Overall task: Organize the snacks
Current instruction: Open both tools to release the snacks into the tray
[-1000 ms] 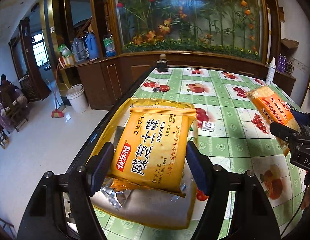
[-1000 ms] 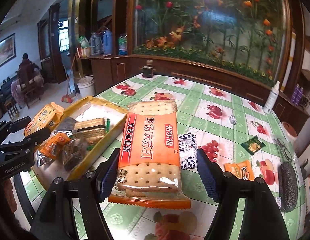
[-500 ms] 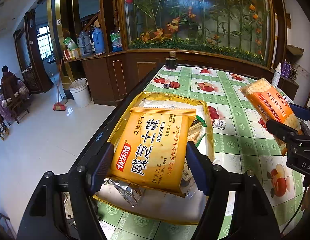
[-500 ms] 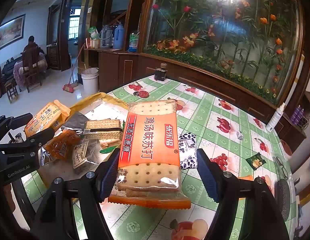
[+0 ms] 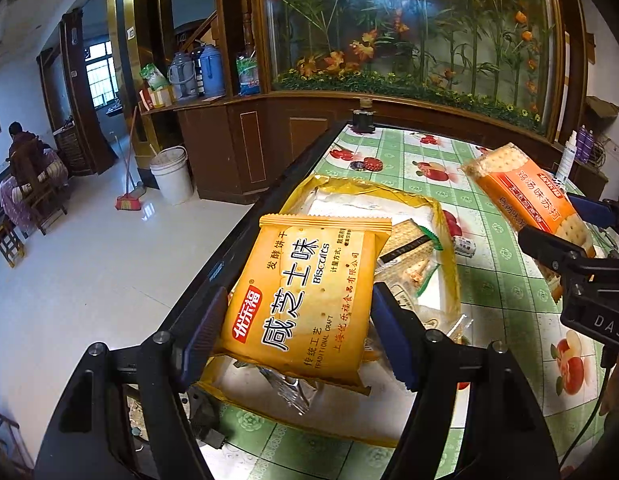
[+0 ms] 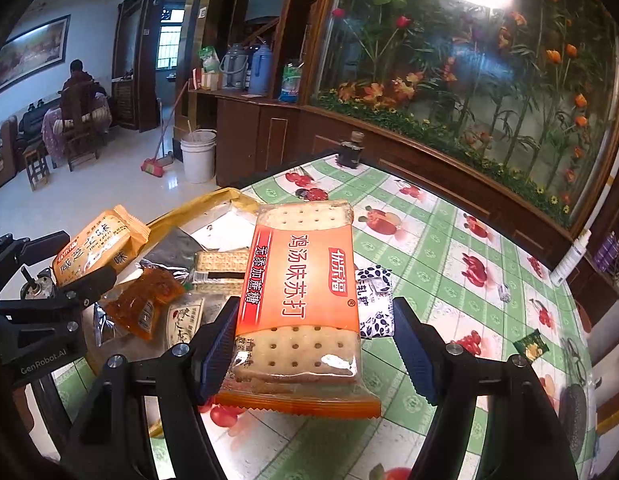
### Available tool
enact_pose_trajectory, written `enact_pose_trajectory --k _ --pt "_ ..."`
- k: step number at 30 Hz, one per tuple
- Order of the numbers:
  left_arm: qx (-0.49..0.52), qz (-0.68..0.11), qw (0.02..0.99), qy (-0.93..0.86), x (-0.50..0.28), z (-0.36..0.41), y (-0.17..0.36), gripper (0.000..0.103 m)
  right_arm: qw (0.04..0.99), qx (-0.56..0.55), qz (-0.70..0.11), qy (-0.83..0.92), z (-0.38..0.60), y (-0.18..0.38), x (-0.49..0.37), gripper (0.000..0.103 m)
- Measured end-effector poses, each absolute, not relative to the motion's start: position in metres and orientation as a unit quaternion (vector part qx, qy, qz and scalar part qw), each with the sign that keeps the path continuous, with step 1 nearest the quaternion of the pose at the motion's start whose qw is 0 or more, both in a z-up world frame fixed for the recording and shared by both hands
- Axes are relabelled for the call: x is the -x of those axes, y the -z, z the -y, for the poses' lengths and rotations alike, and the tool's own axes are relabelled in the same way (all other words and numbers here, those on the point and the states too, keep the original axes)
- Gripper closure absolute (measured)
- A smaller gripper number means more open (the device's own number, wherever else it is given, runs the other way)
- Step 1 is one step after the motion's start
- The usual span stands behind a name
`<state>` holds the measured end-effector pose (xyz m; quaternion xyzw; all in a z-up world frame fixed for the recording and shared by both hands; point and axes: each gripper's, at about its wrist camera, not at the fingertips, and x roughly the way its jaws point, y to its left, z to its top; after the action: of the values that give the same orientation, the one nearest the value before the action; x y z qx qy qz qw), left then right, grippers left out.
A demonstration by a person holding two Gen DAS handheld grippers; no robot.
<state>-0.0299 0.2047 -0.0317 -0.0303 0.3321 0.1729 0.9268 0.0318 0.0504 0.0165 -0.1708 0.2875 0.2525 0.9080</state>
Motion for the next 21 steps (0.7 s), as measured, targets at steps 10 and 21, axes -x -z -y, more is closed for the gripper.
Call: enact_pose_trajectory --k 10,21 --pt "0.038 -0.342 0.921 -0.182 0.022 -0.22 0.039 0.03 0.897 0.191 -0.291 -0.273 -0.091 -0.005 -0.048 0.029" --pt "0.045 -0.354 0.916 -0.184 0.01 -0.227 0.049 0.03 0.889 0.189 -0.302 -0.287 -0.113 0.008 -0.075 0.029"
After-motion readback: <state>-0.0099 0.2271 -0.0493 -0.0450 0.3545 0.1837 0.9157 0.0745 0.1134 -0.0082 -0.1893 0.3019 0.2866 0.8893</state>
